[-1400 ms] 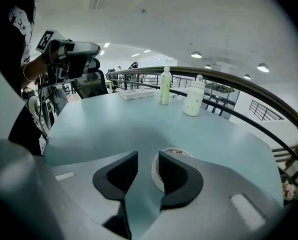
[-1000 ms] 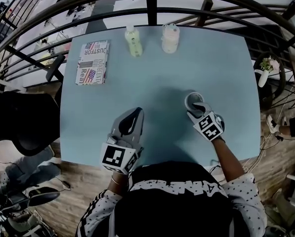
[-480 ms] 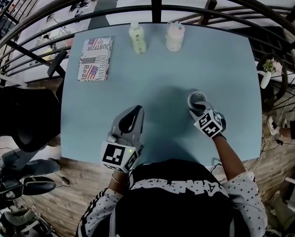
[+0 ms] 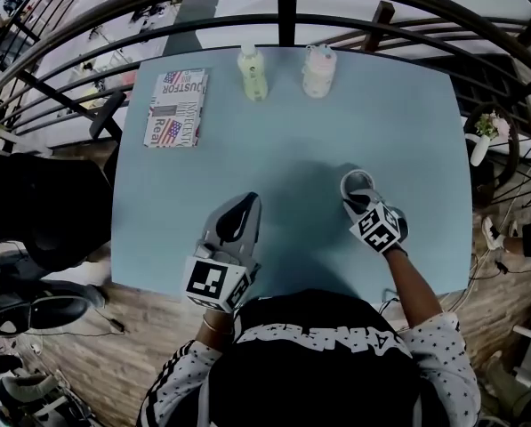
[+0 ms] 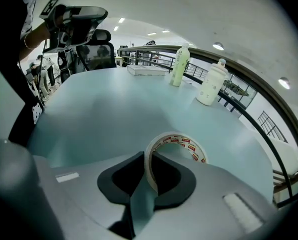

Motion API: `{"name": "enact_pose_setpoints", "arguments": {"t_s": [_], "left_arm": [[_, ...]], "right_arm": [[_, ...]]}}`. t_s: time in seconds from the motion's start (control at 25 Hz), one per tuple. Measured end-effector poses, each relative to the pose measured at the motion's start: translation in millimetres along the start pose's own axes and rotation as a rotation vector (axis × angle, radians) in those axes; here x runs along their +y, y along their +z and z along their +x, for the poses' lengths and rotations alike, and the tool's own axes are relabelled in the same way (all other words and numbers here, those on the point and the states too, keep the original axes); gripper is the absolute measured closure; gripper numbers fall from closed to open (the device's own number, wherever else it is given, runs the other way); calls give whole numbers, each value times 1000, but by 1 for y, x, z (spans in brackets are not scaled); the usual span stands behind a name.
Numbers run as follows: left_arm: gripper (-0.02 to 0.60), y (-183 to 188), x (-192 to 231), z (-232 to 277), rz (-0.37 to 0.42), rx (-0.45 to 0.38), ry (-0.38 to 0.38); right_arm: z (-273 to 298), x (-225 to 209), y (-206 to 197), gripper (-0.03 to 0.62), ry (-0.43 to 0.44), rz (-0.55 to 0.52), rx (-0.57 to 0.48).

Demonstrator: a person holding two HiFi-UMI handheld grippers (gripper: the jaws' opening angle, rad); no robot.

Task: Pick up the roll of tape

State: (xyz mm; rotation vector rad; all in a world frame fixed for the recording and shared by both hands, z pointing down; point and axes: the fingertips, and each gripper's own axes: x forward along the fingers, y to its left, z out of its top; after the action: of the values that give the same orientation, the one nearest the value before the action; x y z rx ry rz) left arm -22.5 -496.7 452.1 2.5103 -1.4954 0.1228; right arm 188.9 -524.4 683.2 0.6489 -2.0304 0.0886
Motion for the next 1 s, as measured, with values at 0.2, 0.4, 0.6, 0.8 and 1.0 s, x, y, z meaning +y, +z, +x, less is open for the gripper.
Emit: {"name": "enact_pose_setpoints", "arguments": {"t_s": [0.2,0.4,0.6,0.8,1.0], "left_arm": [[581,1,-2,-3,2,-1,5],[581,4,-6,-6,3,-8,-2],[581,7,-13,-8,16,-13,-13],[581,9,-21,-12,25,-15,-26],[581,12,-32,-14,34,-17,-45]], "right_arm": [[-8,-1,2,540,-16,4,-13],[-21,-2,12,542,-39,22,-53],[-38,0,25,542,-55,36,-107],[-58,5,34,542,-74,42,-152],[-80,11,42,542,-81,50,-189]]}}
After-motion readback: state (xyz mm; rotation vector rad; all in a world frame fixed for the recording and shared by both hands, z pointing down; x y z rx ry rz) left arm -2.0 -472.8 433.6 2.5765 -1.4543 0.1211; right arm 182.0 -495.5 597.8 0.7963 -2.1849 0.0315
